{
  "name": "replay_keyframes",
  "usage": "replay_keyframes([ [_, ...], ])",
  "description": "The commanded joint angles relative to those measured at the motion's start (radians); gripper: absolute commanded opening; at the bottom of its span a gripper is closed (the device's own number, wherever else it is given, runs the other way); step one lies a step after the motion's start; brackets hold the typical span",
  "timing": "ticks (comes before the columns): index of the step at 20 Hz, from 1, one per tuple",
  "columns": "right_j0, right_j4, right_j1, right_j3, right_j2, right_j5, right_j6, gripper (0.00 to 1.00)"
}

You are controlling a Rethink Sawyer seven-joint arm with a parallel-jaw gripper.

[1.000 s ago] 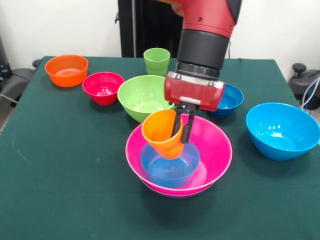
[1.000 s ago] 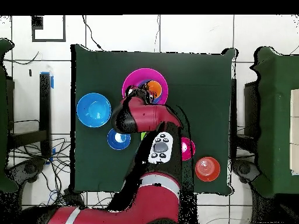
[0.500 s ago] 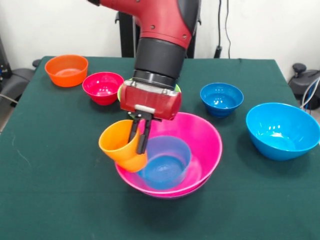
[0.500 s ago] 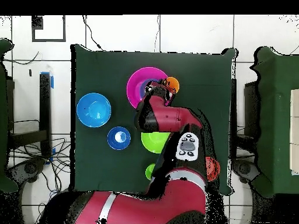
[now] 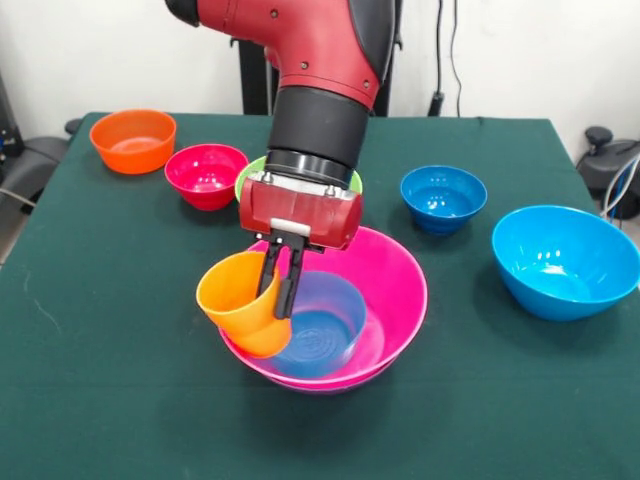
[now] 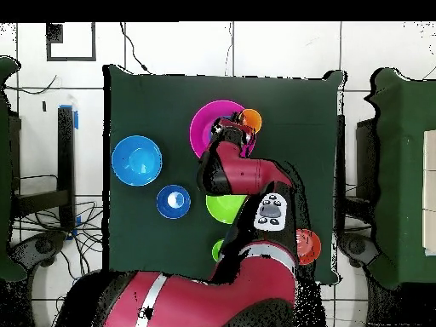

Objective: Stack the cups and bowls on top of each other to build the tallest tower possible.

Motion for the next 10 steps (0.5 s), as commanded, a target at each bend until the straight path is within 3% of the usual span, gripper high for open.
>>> replay_keyframes([
  [1, 0.027, 0.037, 0.050, -0.025, 0.024, -0.019, 0.100, 0.00],
  [10, 0.032, 0.037, 0.016, 0.009, 0.026, 0.047, 0.101, 0.00],
])
